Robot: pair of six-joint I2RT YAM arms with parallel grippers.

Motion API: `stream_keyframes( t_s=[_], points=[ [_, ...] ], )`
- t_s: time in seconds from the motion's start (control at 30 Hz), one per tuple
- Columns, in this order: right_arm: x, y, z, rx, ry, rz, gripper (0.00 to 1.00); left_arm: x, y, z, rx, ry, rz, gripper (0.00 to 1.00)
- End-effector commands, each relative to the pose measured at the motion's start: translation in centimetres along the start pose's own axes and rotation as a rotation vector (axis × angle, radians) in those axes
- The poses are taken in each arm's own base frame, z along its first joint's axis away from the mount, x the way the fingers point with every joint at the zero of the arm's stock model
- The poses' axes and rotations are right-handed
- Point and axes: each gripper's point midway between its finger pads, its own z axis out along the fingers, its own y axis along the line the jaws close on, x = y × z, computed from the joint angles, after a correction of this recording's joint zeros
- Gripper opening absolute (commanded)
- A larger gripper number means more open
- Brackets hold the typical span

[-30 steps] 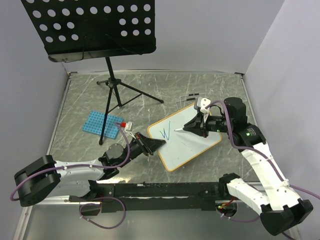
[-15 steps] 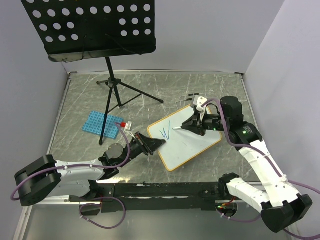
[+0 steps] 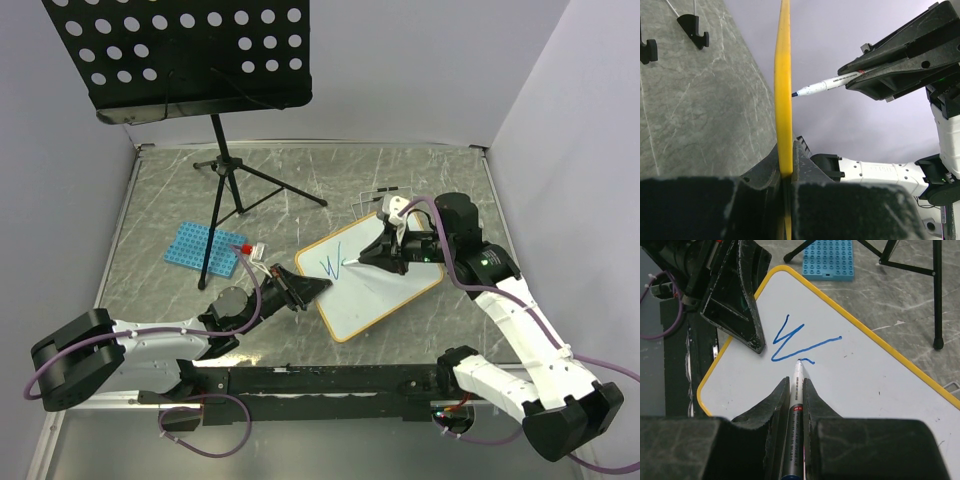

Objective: Write a sentence on the whiteboard

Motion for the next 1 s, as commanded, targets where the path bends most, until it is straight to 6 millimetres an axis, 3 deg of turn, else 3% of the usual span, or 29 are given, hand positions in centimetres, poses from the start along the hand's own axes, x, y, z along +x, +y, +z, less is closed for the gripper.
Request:
stream_keyframes(
  t_s=[0.0, 0.43, 0.97],
  points=[
    [0.0, 0.8, 0.1, -0.039, -0.006, -0.023, 0.0, -3.5, -6.0, -0.1, 0.209, -0.121, -0.042, 0.01],
    [0.9, 0.7, -0.3, -0.005, 0.02, -0.027, 0.0, -3.9, -6.0, -0.4, 0.196, -0.133, -0.024, 0.01],
    [-1.3, -1.6, -0.4, 0.082, -0.005, -0.043, 0.0, -3.5, -5.9, -0.4, 0.204, -0.119, -0.032, 0.01]
  ],
)
